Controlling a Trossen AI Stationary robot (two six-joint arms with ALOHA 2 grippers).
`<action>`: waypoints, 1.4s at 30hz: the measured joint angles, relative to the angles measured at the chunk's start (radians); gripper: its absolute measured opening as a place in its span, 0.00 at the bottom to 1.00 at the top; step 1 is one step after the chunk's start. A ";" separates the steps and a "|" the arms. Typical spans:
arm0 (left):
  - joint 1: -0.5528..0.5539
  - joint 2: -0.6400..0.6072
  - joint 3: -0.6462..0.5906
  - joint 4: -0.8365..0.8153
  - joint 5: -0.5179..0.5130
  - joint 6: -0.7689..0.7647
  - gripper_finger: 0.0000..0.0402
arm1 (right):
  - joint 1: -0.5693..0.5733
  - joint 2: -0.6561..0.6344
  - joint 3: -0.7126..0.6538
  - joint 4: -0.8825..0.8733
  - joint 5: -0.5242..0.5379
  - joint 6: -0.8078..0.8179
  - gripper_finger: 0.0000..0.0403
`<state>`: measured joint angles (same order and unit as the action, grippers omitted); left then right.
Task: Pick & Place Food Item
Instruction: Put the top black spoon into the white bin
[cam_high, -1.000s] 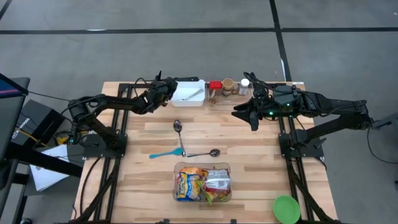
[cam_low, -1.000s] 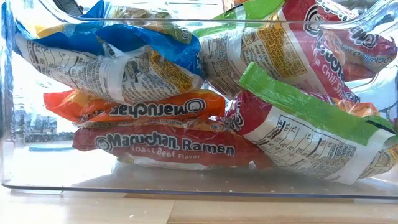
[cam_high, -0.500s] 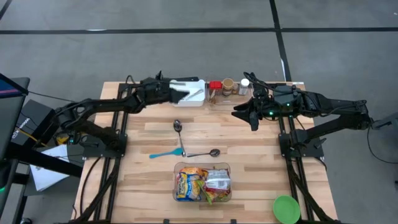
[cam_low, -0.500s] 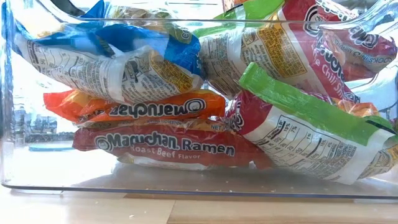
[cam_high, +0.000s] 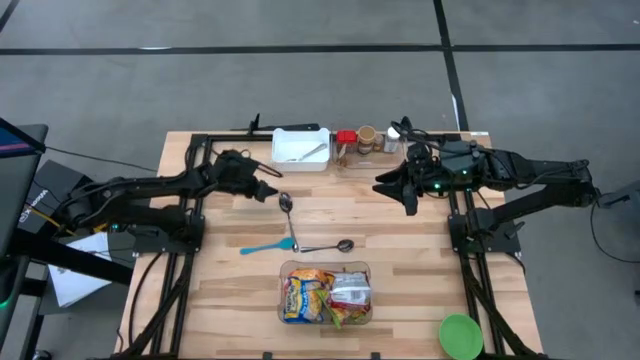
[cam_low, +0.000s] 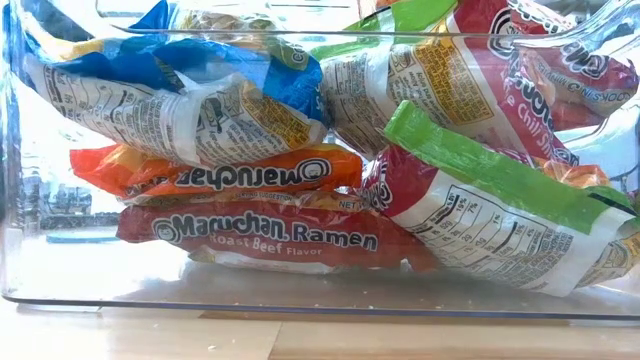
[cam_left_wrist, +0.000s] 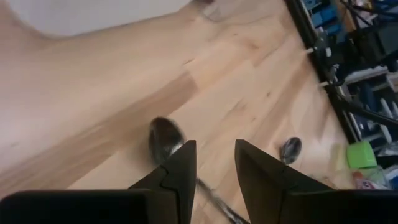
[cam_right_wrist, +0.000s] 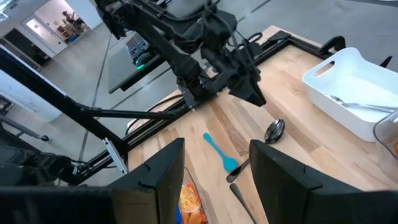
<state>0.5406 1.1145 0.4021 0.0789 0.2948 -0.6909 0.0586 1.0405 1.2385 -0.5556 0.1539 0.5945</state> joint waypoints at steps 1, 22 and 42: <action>-0.001 0.001 -0.021 0.024 -0.001 -0.002 0.26 | 0.001 0.000 0.000 0.000 0.000 0.000 0.43; -0.004 0.315 -0.093 0.318 -0.061 -0.027 0.34 | -0.001 0.000 0.000 0.001 0.003 0.008 0.43; -0.052 0.489 -0.040 0.425 -0.062 -0.047 0.04 | -0.001 0.000 0.000 -0.014 0.005 0.019 0.43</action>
<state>0.4889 1.6032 0.3618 0.5041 0.2333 -0.7380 0.0573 1.0405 1.2386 -0.5691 0.1585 0.6136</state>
